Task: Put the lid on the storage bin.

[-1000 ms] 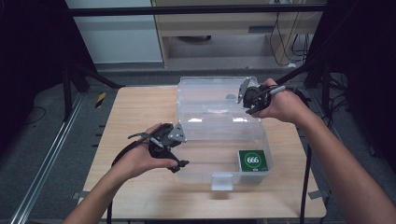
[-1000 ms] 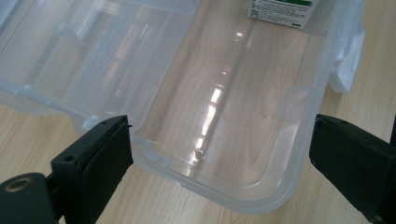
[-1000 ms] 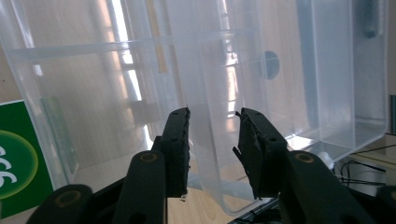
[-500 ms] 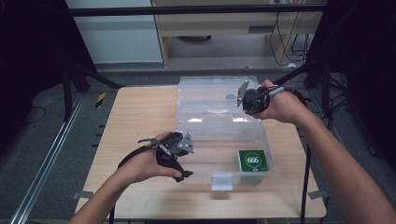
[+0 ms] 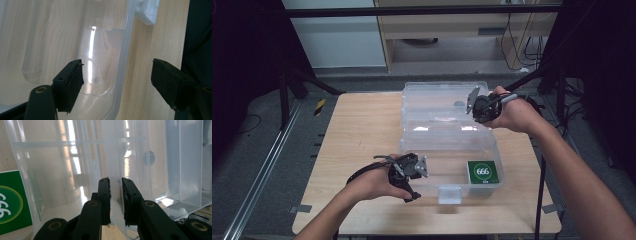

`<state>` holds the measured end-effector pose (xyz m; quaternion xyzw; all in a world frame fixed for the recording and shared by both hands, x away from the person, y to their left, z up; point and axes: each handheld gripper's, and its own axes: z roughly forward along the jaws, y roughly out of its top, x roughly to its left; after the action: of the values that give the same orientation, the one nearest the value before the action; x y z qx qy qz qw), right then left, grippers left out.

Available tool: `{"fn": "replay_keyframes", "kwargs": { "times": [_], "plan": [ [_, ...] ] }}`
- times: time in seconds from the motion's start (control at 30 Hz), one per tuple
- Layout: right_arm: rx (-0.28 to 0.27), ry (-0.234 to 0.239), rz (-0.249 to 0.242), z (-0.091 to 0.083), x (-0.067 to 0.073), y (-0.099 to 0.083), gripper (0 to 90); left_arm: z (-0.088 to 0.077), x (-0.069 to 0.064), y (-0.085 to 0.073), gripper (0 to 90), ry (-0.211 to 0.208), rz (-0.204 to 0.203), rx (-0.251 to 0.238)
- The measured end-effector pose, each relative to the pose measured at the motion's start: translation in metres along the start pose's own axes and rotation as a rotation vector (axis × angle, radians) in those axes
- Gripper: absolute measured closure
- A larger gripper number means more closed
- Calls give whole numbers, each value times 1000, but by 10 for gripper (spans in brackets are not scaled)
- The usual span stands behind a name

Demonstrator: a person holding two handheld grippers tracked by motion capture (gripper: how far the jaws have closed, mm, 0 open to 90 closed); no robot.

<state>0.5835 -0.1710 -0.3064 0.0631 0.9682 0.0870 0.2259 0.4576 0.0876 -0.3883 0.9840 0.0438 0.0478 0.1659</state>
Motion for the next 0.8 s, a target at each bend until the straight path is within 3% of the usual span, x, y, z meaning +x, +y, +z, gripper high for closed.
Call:
{"fn": "replay_keyframes", "kwargs": {
  "times": [0.4,0.63,0.8],
  "plan": [
    [-3,-2,12,1,-1,-1,772,12,0,3,548,-30,27,23],
    [-17,-5,21,0,0,-3,769,17,0,2,650,-35,42,45],
    [-24,-6,18,0,0,-4,770,17,1,1,743,-34,37,27]
  ]
}}
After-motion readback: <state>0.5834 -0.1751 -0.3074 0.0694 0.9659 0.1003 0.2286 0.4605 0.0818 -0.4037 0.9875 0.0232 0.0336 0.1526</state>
